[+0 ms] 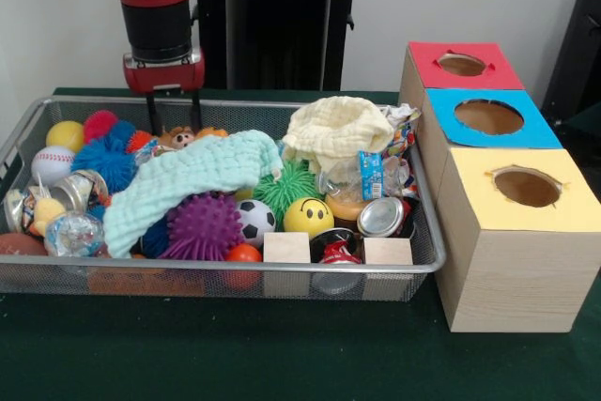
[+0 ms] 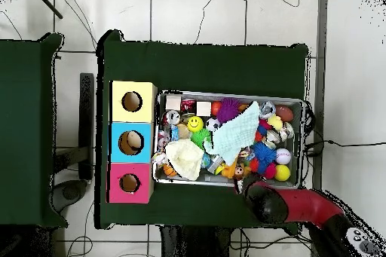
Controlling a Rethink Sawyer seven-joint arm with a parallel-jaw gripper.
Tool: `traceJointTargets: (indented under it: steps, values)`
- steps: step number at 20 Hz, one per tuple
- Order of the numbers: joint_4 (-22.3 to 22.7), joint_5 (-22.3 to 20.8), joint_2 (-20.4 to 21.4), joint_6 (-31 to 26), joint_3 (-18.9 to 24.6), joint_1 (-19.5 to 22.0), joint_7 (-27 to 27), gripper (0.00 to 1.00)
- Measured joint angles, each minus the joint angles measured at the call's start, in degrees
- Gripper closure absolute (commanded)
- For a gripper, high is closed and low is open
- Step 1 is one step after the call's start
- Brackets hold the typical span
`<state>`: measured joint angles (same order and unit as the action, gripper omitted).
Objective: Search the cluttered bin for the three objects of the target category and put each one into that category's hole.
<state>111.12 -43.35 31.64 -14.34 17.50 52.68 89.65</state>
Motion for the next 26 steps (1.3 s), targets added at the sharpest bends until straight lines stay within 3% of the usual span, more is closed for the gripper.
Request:
traceJointTargets:
  steps: [23, 24, 26]
  values:
    - [-3.6, -2.0, -4.5, 0.0, 0.2, 0.0, 0.0, 0.00]
    - [-3.7, -2.0, -4.7, 0.0, 0.2, 0.0, 0.0, 1.00]
    - [-3.7, -2.0, -4.7, 0.0, 0.2, 0.0, 0.0, 1.00]
